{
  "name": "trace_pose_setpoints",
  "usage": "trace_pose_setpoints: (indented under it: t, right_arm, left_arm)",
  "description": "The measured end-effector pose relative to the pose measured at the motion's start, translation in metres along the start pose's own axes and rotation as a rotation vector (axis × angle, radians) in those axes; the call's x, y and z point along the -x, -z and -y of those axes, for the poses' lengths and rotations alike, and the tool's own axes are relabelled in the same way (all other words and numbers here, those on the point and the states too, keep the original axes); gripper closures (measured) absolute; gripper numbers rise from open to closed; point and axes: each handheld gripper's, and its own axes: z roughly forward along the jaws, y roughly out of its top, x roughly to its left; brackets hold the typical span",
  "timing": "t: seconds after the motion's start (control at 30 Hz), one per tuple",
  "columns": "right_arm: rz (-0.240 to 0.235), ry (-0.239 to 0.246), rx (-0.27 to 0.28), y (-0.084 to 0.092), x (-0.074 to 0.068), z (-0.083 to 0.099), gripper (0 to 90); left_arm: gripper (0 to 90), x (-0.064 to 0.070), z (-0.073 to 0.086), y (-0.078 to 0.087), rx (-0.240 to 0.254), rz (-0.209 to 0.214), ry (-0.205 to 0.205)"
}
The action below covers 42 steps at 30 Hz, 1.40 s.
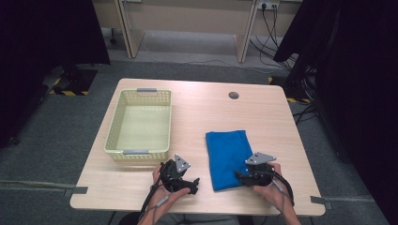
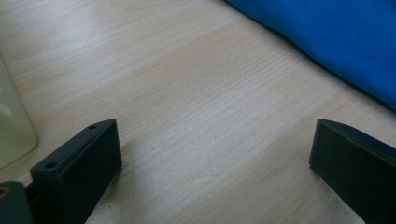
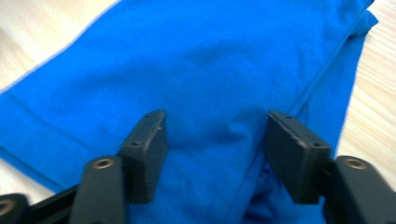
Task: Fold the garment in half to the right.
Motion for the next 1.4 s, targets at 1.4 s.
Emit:
trace_pose_setpoints:
  t: [1.4]
  right_arm:
    - [0.058,-0.016,0.095,0.014,0.030,-0.006,61.0]
  left_arm:
    - [3.6,0.007,-0.009,-0.006,0.048,0.067,0.090]
